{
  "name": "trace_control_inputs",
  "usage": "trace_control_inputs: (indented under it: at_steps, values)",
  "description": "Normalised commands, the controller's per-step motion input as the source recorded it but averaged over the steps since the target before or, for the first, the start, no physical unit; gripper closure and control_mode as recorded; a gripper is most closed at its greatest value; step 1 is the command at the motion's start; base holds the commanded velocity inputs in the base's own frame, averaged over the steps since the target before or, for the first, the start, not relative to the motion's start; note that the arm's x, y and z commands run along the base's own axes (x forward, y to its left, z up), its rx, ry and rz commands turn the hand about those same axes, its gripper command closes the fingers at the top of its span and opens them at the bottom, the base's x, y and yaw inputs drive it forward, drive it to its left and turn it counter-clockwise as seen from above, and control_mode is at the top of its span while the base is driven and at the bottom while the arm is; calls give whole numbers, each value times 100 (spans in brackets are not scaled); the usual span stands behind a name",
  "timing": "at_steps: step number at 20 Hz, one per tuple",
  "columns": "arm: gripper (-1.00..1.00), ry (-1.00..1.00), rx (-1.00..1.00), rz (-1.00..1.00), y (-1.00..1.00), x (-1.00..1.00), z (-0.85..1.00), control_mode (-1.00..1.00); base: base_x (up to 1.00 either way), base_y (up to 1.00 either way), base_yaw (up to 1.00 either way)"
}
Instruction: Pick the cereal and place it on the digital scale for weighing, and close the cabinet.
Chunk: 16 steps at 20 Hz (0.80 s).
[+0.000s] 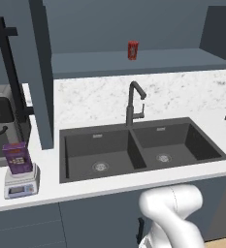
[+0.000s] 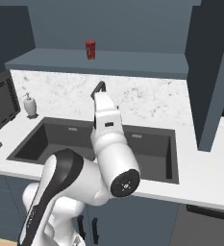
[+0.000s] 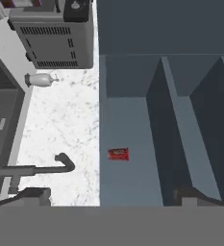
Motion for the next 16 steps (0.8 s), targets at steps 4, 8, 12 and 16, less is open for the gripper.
trace_control_inputs:
  at_steps: [4,8,12,16]
  values:
    - [-100,-15,2,-3,-6,0,-40,-100,0,0,0]
    - [-100,-16,8,0,-31,2,-57,-100,0,0,0]
    - [-100,-20,12,0,-33,3,-49,-100,0,0,0]
    - [-100,-16,6,0,-46,6,-29,-100,0,0,0]
